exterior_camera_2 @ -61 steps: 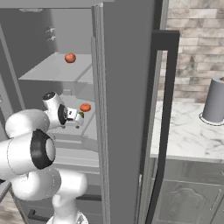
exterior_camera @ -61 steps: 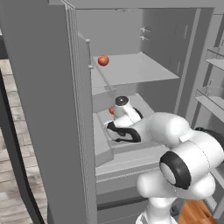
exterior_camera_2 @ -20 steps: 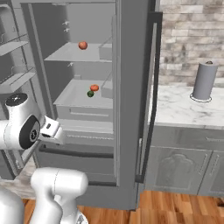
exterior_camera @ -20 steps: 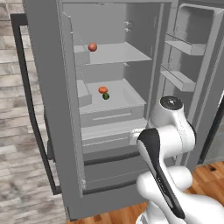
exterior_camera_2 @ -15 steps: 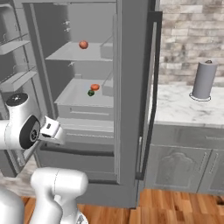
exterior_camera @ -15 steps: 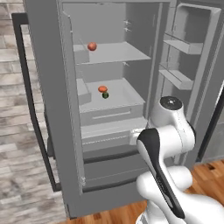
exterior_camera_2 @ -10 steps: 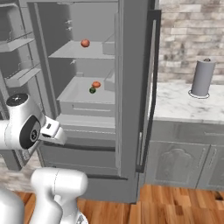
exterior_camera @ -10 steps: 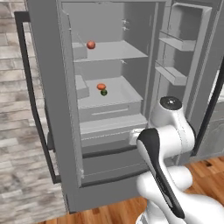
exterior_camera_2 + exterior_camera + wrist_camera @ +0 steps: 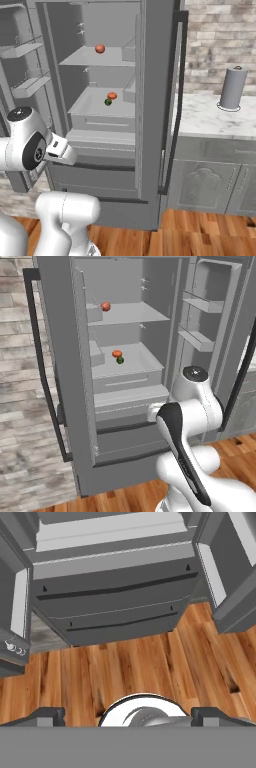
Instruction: Place the avocado in the correct fridge rack based on whether it is a fruit or vegetable. Finally, close the fridge door.
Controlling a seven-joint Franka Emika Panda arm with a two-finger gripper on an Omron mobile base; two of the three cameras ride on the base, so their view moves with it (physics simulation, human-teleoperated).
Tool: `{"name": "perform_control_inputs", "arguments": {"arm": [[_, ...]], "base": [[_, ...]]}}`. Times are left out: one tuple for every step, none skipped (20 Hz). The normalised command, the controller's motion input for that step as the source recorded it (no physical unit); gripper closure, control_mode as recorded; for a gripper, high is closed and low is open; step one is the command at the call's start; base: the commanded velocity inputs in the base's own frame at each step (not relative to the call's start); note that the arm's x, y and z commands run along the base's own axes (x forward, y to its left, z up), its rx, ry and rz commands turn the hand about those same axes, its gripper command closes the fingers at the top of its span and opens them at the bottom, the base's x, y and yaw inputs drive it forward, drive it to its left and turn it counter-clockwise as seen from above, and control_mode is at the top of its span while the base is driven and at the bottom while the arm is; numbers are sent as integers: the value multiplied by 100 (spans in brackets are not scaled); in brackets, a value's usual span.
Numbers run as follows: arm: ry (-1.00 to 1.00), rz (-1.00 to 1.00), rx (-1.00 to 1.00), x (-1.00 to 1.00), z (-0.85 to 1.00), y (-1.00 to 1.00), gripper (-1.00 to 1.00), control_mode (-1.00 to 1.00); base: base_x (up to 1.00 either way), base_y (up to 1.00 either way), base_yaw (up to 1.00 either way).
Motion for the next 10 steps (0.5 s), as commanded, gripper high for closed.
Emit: {"name": "perform_control_inputs", "arguments": {"arm": [[0,0,0,0,0,0,-100,100],[0,0,0,0,0,0,-100,100],[0,0,0,0,0,0,-100,100],[0,0,0,0,0,0,-100,100],[0,0,0,0,0,0,-100,100],[0,0,0,0,0,0,-100,100],[0,0,0,0,0,0,-100,-100],[-7,0,0,-23,0,0,-100,-100],[-18,0,0,-56,8,0,-100,-100],[-35,1,-3,-97,26,10,-100,-100]], "base": [[-13,11,0],[-6,3,0],[-2,0,0],[0,0,0],[0,0,0],[0,0,0],[0,0,0],[0,0,0],[0,0,0],[0,0,0]]}}
